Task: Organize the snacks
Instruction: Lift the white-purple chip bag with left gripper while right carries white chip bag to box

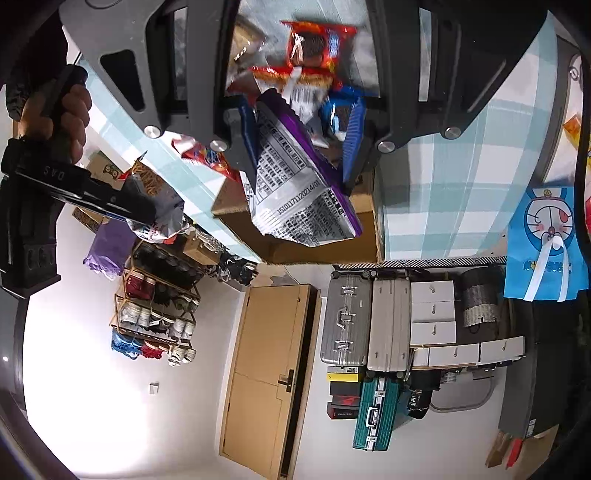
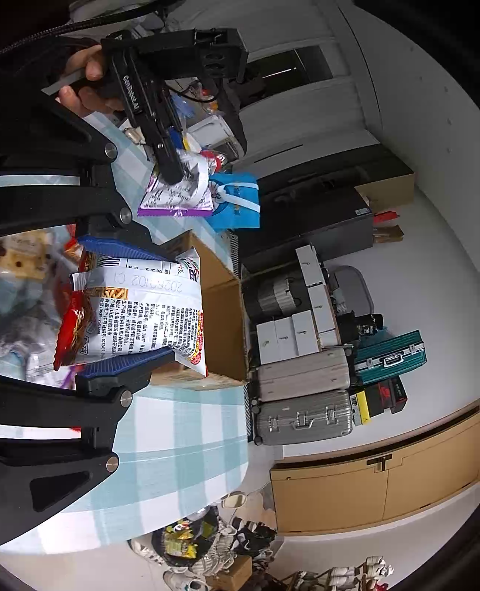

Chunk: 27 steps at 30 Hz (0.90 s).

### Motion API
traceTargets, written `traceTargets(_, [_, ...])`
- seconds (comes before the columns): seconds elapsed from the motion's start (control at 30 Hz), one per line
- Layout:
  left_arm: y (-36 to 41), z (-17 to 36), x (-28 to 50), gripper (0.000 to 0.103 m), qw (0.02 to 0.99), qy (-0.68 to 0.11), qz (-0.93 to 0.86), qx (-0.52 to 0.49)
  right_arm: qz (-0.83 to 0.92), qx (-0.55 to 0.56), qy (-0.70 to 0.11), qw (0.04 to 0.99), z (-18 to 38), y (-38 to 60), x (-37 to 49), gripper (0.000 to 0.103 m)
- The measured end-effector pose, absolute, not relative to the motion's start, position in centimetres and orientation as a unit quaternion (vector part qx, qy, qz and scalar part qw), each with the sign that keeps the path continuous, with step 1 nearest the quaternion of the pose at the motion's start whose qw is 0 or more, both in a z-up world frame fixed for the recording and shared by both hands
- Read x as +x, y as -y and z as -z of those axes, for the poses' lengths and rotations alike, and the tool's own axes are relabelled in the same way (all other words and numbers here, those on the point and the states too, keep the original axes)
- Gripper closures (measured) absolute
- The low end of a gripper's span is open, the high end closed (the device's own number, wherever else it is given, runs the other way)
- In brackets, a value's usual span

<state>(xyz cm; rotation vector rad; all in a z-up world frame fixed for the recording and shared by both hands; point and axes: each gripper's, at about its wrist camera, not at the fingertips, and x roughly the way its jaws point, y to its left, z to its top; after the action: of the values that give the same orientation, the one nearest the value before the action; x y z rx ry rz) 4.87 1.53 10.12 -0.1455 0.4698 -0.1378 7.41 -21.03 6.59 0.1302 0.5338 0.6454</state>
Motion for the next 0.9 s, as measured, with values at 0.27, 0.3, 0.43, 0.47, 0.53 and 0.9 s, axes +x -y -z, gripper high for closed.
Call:
traceTargets(0.27, [-2.1,-9.8,8.5,0.067,0.968,-0.232,0.056,-0.071,-0.310,0.066,-0.255,0.914,-7.1,20.0,10.0,0.057])
traceTargets(0.3, [-2.2,-9.8,8.9,0.067,0.969,-0.231,0.055,-0.070,-0.309,0.068,-0.256,0.913,-7.0,19.9,10.5,0.057])
traceTargets(0.43, [-2.4,-9.7,10.4,0.067,0.969,-0.232,0.053,-0.069,-0.307,0.070,-0.259,0.913,-7.2,19.1,12.2,0.057])
traceTargets(0.47, [-2.5,-9.7,11.0,0.067,0.969,-0.232,0.052,-0.068,-0.306,0.069,-0.257,0.914,-7.2,19.0,12.5,0.057])
traceTargets(0.53, [-2.6,-9.8,12.3,0.067,0.969,-0.234,0.049,-0.066,-0.296,0.065,-0.254,0.918,-7.3,18.5,13.2,0.057])
traceTargets(0.9, [-3.0,-8.5,18.6,0.067,0.967,-0.246,0.038,-0.053,-0.285,0.055,-0.262,0.920,-6.3,15.9,18.8,0.057])
